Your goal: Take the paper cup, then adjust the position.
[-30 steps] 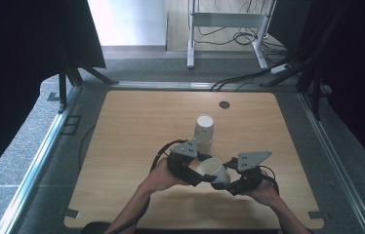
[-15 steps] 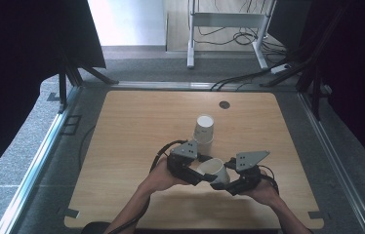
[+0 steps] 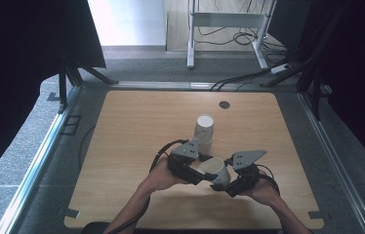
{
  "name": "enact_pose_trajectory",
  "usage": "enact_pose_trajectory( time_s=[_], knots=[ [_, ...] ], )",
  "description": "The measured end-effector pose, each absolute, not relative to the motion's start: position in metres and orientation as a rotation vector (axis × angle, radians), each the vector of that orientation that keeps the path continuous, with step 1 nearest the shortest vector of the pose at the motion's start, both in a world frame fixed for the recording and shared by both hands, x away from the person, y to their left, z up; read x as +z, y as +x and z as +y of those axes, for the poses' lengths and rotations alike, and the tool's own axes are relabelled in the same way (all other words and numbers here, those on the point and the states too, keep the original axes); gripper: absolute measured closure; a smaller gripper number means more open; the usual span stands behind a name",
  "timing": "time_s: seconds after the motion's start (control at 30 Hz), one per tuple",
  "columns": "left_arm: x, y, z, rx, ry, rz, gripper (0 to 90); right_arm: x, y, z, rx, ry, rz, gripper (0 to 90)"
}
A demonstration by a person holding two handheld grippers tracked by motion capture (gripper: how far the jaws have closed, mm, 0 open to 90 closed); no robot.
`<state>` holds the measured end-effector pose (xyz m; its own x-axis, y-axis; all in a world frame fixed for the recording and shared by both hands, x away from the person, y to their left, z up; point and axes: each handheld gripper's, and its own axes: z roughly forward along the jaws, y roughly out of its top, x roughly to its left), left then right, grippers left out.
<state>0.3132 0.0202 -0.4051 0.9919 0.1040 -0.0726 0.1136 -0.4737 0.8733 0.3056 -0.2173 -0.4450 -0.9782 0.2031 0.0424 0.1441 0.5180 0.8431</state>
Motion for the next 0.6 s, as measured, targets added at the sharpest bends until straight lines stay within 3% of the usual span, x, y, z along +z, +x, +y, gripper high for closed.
enact_pose_trajectory(
  time_s=[0.07,0.6],
  knots=[
    [-0.4051,0.3131,0.0205,-0.005,2.074,0.157,39.9,-0.4453,0.3054,-0.2164,1.458,0.328,2.685,12.8],
    [-0.3989,0.3120,0.0238,0.100,2.155,0.177,39.9,-0.4428,0.3033,-0.2172,1.286,0.420,2.689,4.1]
  ],
)
